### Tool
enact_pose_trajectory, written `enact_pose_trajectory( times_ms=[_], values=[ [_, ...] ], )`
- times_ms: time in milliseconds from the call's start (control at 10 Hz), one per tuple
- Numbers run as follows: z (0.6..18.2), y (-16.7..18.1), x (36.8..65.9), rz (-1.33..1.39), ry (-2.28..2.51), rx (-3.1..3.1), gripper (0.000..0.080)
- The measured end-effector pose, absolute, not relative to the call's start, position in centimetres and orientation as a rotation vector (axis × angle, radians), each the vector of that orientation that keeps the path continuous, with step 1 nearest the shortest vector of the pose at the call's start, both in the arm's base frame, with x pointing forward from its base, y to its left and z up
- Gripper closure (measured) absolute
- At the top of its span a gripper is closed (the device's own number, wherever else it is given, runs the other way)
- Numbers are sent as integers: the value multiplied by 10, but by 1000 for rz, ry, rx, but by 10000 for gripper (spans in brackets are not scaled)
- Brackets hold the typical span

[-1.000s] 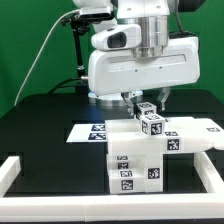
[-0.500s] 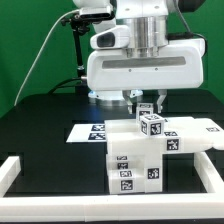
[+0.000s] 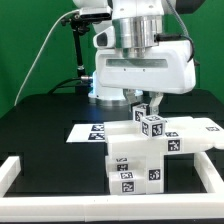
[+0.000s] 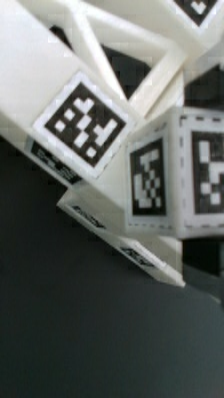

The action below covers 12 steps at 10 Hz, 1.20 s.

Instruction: Assemble chair

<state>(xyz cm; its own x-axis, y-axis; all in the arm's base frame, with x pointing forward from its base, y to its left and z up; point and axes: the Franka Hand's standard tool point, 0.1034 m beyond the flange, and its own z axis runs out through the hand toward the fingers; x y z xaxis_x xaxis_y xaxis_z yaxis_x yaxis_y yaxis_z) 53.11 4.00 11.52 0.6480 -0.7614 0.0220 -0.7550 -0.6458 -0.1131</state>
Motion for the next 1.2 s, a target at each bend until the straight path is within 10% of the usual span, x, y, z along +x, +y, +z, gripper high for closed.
enact_pose_trajectory(
  times_ms=[200,600,1200],
  values=[
    [115,40,532,-104,1313,-2725,515],
    [117,42,533,-119,723,-2982,172],
    [115,42,529,-83,-253,-3100,151]
  ],
)
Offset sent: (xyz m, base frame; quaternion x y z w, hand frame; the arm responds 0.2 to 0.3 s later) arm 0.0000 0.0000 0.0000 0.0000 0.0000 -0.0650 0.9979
